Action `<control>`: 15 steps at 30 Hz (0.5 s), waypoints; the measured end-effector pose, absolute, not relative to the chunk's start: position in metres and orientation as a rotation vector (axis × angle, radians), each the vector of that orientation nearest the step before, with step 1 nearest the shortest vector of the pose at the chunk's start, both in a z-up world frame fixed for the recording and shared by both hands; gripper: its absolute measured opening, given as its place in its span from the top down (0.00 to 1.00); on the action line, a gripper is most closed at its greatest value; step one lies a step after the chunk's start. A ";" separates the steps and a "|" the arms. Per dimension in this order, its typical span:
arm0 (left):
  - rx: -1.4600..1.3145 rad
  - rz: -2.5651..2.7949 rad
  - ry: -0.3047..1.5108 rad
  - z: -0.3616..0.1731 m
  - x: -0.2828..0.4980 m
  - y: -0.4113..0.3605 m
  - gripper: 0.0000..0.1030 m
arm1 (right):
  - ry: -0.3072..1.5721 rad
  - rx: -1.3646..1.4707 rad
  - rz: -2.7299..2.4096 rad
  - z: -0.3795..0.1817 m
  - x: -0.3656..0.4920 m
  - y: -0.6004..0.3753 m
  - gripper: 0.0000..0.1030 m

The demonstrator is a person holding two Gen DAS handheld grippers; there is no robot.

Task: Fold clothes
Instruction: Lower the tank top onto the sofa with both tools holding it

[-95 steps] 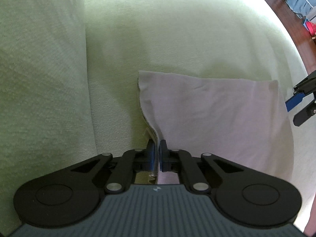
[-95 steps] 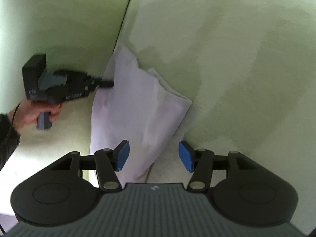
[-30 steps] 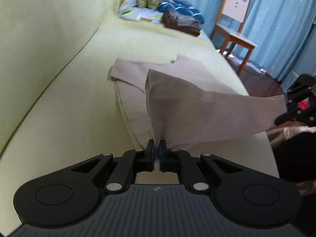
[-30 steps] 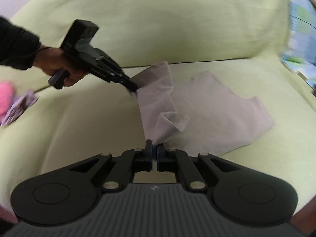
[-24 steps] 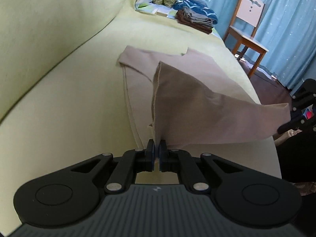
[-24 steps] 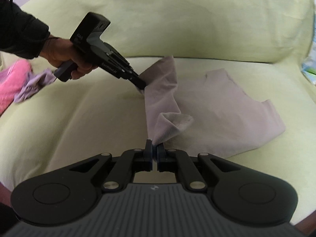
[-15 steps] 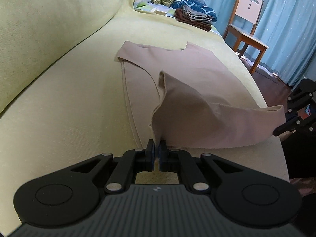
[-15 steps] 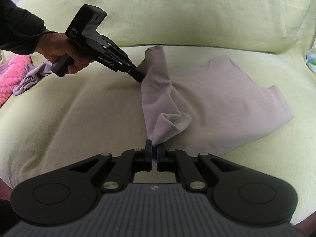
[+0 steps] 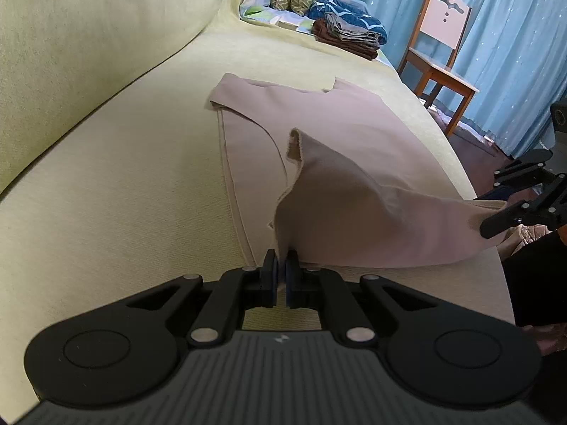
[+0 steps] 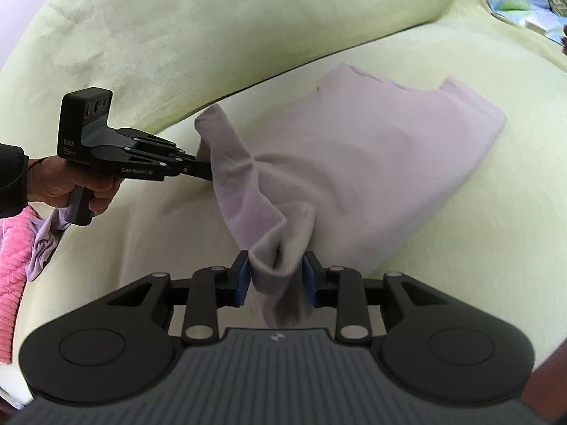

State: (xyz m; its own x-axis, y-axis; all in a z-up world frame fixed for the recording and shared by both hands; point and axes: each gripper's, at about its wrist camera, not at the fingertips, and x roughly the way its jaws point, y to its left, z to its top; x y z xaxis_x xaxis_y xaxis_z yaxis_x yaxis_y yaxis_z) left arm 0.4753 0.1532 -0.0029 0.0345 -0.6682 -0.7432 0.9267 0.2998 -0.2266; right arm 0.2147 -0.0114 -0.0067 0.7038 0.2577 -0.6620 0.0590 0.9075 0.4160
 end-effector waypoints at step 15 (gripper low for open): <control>0.277 -1.247 0.932 0.014 0.484 0.156 0.99 | 0.737 -0.010 0.400 0.031 0.200 0.042 0.95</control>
State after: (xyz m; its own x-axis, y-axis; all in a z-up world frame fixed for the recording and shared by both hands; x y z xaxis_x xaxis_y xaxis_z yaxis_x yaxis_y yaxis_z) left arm 0.4844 0.1564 0.0143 0.0211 -0.6843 -0.7289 0.8929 0.3409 -0.2942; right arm 0.2002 0.0421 0.0311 0.6685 0.3512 -0.6556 -0.3582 0.9246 0.1301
